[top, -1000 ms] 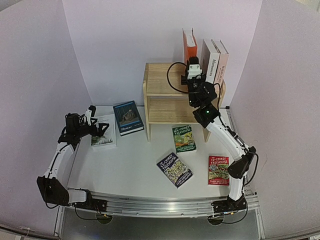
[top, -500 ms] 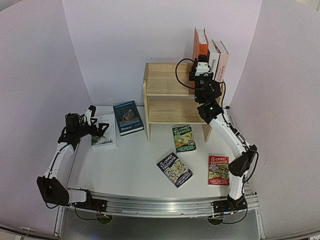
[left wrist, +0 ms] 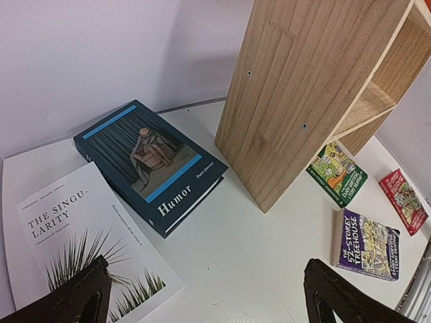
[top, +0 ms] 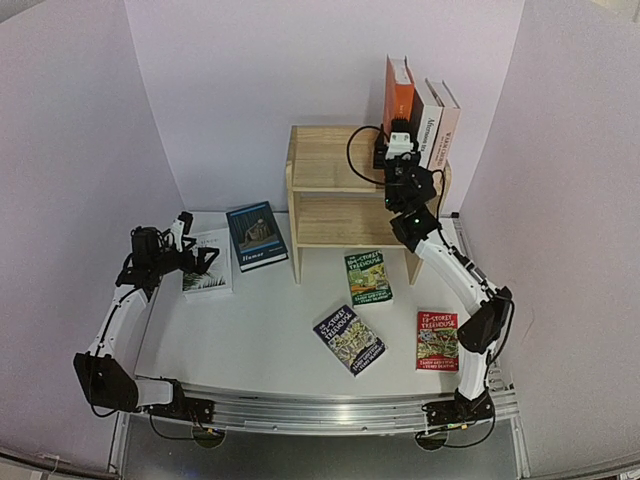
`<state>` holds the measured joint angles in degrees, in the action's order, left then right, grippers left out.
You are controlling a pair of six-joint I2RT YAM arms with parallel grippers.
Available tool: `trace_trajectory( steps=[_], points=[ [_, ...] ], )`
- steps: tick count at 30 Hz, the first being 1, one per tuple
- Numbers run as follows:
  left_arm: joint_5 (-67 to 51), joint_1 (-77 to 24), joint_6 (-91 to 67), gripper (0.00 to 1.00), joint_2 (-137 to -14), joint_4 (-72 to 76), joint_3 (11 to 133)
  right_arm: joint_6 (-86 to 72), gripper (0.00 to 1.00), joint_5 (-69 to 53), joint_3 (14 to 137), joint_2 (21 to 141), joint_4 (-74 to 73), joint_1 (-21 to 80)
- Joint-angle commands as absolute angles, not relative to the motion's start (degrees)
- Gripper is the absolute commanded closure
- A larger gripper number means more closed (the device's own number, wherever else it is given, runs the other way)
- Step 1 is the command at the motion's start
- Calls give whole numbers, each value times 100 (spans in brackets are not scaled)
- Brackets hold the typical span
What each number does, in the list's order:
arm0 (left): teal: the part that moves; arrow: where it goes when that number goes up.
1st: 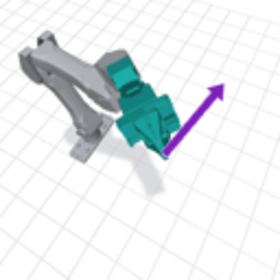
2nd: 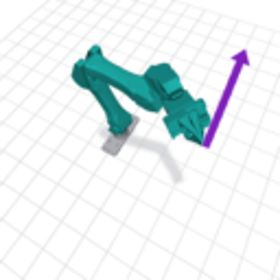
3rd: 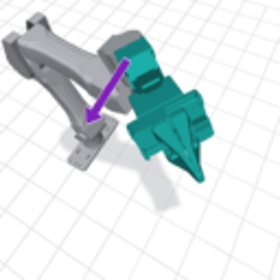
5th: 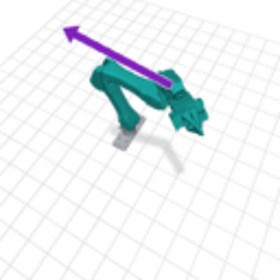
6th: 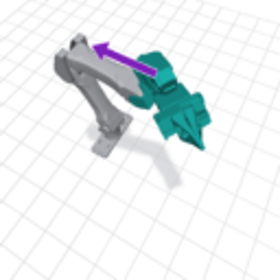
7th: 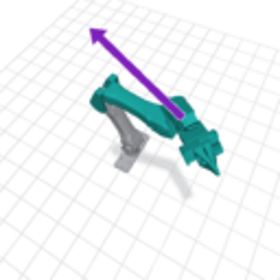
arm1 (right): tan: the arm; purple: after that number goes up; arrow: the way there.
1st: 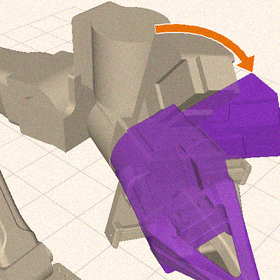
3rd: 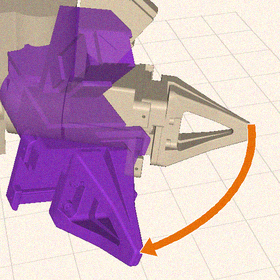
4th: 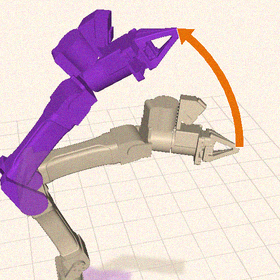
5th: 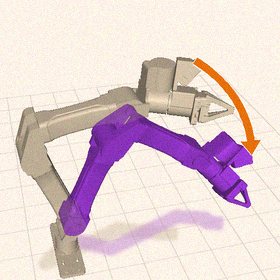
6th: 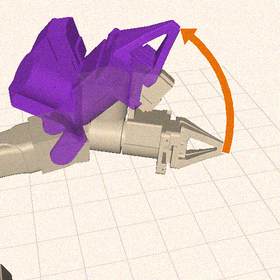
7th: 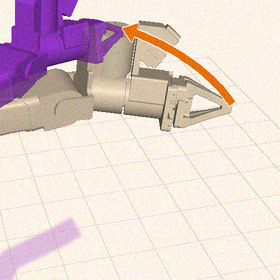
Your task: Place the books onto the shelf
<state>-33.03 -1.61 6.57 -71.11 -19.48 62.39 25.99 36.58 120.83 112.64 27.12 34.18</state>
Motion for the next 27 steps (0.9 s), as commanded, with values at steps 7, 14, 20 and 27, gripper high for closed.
trace_trajectory(
  steps=[7, 14, 20, 27],
  points=[
    [-3422, -182, 707, 0, -7120, -1957, 6404, 2705, 46, 3819, 11665, 10651, 3360, 3620],
    [-3508, -182, 700, 0, -7128, -1967, 6395, 2607, 46, 4160, 11178, 10435, 3706, 3648],
    [-3532, -180, 724, 0, -7142, -1994, 6373, 2641, 50, 4218, 10954, 10343, 3802, 3748],
    [-3551, -180, 723, 0, -7102, -2010, 6348, 2771, 66, 4535, 10915, 10425, 4101, 3762]
  ],
)
